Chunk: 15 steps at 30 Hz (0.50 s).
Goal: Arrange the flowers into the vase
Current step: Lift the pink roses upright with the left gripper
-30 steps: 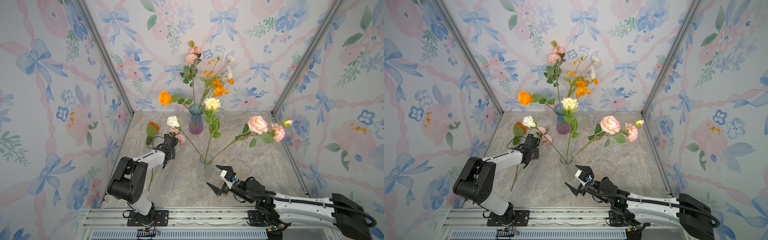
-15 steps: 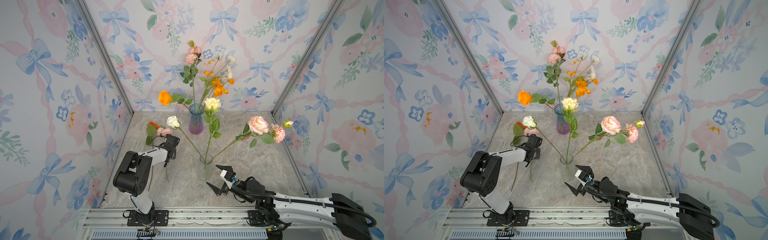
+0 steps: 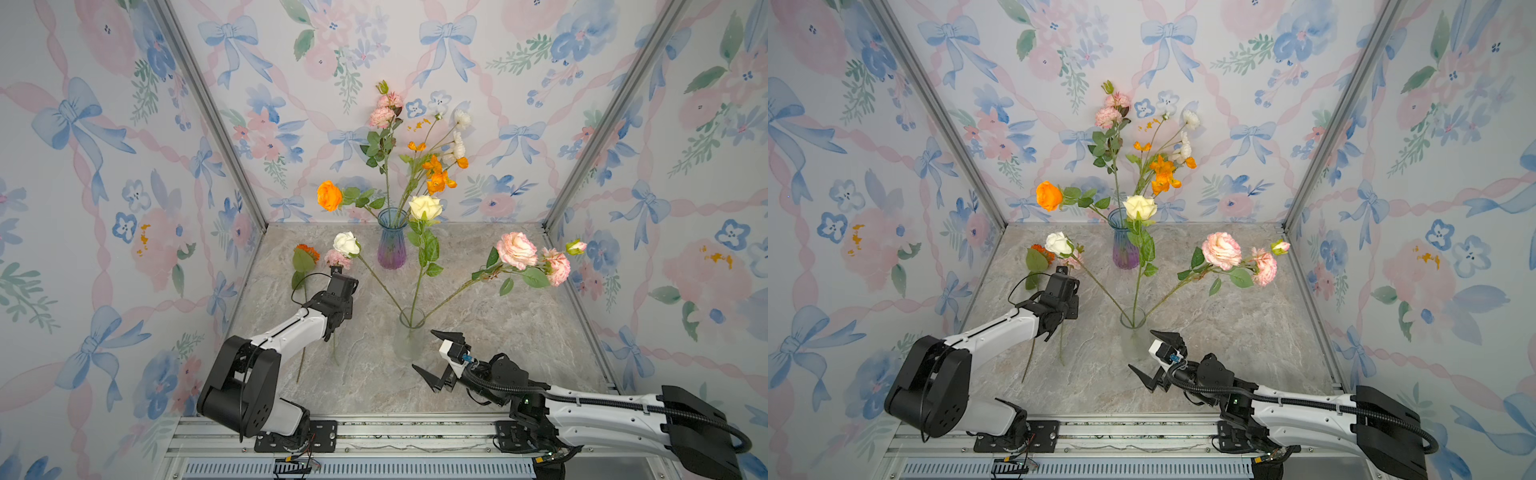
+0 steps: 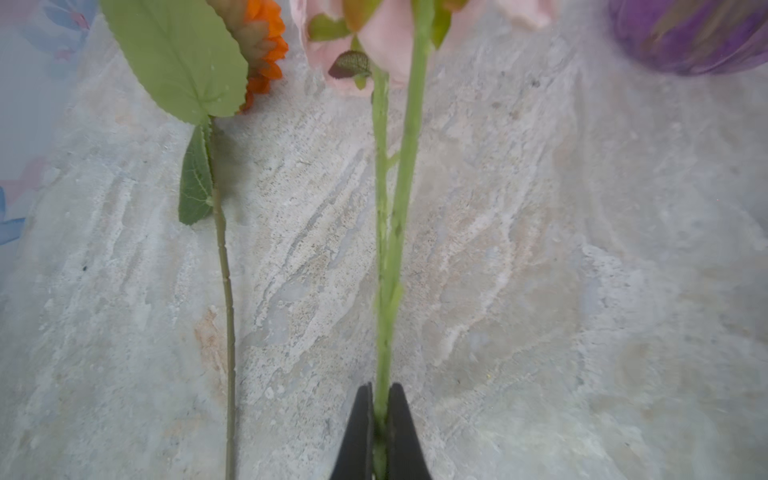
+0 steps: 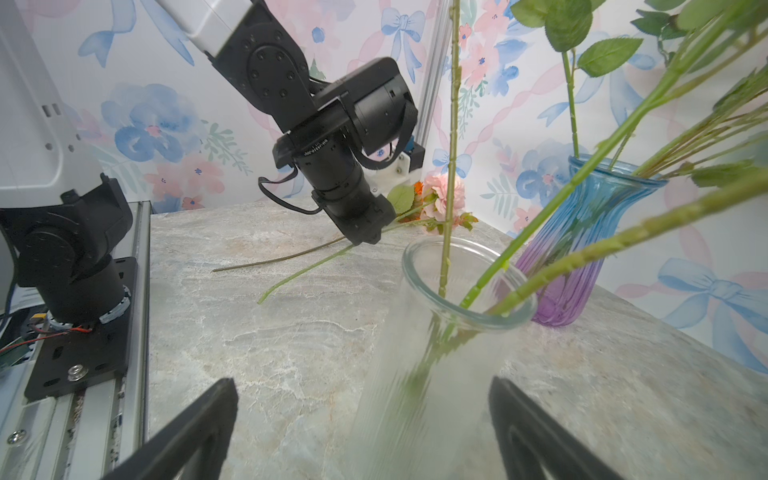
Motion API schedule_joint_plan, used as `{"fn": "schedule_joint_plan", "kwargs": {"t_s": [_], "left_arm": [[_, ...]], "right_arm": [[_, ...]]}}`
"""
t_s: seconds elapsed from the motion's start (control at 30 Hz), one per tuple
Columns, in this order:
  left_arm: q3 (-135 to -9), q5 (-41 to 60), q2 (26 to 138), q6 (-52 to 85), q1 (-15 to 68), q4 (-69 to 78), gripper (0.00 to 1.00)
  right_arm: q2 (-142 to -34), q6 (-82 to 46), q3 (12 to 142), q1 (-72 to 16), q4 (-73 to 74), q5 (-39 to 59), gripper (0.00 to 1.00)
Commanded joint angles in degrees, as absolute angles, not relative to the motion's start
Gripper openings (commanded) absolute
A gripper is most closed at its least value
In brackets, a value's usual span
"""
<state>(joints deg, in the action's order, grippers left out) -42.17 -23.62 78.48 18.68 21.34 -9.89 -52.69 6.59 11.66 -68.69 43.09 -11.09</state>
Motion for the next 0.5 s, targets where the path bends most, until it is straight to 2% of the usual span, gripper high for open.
{"fn": "schedule_joint_plan", "kwargs": {"t_s": [0.0, 0.27, 0.47], "left_arm": [[-39.6, -24.2, 70.0, 23.2, 21.5, -10.1, 0.0], [-32.0, -33.9, 40.7, 28.5, 25.3, -8.9, 0.0], [-29.0, -27.2, 23.6, 19.2, 26.4, 3.9, 0.0]], "right_arm": [[-52.4, 5.9, 13.1, -68.2, 44.7, -11.2, 0.97], [-51.4, 4.9, 12.6, -66.8, 44.7, -11.3, 0.97], [-51.9, 4.3, 12.7, -66.0, 44.6, -10.5, 0.97]]}}
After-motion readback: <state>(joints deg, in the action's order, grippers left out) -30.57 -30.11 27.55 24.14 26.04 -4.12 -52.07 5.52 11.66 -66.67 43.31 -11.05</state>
